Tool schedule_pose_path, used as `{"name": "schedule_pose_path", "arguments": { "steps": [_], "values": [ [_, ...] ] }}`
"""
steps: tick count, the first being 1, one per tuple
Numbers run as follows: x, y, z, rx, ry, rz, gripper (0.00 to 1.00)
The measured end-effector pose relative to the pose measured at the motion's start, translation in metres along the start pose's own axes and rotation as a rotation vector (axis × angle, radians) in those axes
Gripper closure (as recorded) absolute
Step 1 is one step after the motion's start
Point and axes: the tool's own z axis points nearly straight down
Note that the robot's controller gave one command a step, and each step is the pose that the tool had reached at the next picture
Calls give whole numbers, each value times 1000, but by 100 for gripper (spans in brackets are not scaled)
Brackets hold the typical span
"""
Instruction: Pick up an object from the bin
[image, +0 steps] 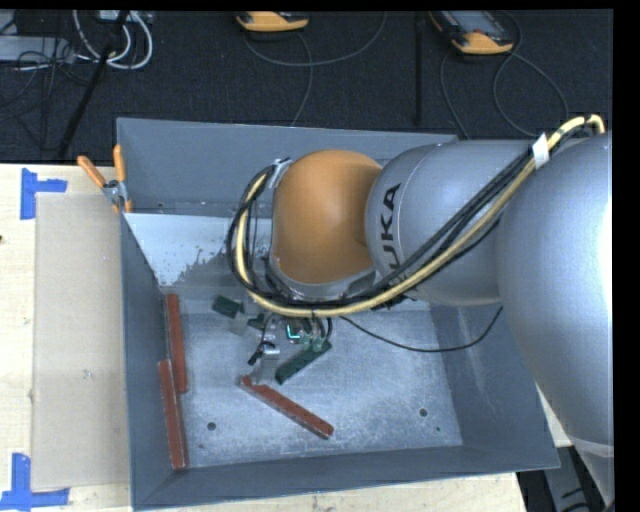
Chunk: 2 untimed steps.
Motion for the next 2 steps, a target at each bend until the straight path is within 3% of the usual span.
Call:
{"name": "schedule_pose_path", "arguments": {
  "steps": [1, 2],
  "values": [
    [-10, -27, 30, -1, -5, -1, 0],
    [-46, -65, 79, 1, 2, -75, 0]
  ]
}}
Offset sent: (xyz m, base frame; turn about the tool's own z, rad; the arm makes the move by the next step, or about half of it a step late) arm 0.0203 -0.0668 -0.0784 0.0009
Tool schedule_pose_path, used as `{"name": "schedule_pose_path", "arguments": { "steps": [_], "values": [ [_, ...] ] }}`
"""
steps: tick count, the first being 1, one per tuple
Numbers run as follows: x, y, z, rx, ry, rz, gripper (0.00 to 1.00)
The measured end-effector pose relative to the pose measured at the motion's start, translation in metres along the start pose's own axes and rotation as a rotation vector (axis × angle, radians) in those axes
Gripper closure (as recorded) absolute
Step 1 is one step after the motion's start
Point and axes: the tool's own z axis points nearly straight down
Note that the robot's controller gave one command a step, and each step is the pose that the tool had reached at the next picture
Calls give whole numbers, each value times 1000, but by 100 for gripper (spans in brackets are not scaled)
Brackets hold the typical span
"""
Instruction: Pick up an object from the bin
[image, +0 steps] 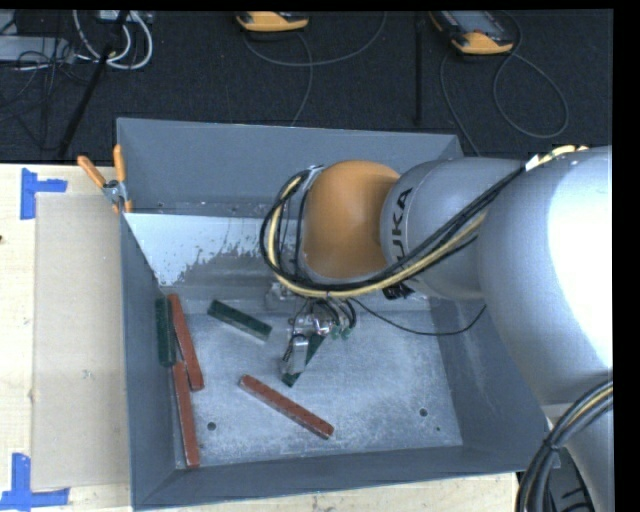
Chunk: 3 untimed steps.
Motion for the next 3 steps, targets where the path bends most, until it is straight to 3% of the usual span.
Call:
{"name": "schedule_pose_path", "arguments": {
  "steps": [1, 2, 3],
  "values": [
    [-7, 92, -1, -4, -6, -48, 0],
    [3, 22, -21, 2, -3, 108, 0],
    [-5, 42, 0, 0, -4, 35, 0]
  ]
}}
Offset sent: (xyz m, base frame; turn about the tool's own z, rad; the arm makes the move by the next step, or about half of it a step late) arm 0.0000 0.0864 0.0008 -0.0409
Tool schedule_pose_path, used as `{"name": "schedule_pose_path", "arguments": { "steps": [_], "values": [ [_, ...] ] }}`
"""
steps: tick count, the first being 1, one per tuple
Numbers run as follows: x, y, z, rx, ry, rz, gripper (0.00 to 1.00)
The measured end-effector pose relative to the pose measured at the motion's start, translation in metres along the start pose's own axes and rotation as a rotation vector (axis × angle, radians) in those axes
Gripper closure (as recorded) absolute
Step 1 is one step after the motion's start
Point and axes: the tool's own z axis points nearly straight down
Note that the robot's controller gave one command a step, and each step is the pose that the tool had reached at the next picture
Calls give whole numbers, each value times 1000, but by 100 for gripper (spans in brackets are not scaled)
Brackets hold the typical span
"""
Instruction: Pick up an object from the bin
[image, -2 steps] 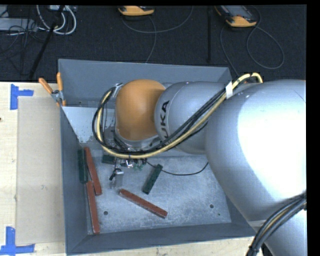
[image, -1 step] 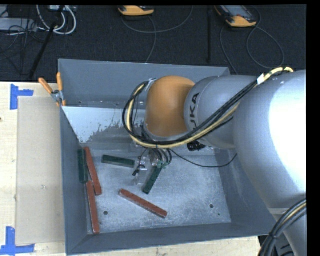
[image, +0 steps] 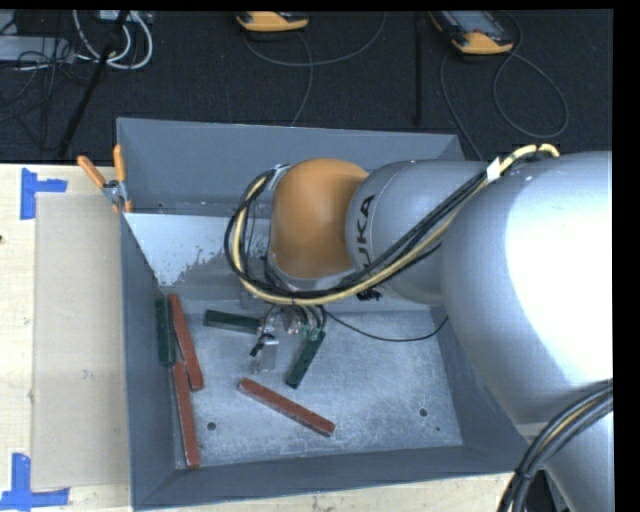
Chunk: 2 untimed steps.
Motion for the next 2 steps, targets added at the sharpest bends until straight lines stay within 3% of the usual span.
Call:
{"name": "schedule_pose_path", "arguments": {
  "steps": [1, 2],
  "values": [
    [0, -1, -1, 0, 0, 3, 100],
    [32, 24, -139, -2, -7, 15, 100]
  ]
}}
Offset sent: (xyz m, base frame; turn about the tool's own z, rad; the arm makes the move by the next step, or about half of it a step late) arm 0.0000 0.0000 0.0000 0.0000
